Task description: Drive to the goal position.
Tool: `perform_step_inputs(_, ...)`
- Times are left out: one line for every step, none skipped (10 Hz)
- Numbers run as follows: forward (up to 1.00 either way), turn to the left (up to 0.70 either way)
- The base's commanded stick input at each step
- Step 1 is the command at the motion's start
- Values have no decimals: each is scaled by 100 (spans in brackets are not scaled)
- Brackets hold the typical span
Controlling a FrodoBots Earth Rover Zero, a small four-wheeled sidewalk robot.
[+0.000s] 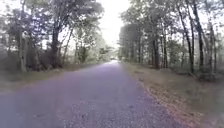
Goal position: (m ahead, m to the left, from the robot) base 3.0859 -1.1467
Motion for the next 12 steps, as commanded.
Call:
perform_step_inputs(45,0)
perform_step_inputs(45,0)
perform_step_inputs(45,0)
perform_step_inputs(45,0)
perform_step_inputs(45,0)
perform_step_inputs(45,0)
perform_step_inputs(45,0)
perform_step_inputs(45,-18)
perform_step_inputs(45,-27)
perform_step_inputs(45,-27)
perform_step_inputs(45,-27)
perform_step_inputs(45,-27)
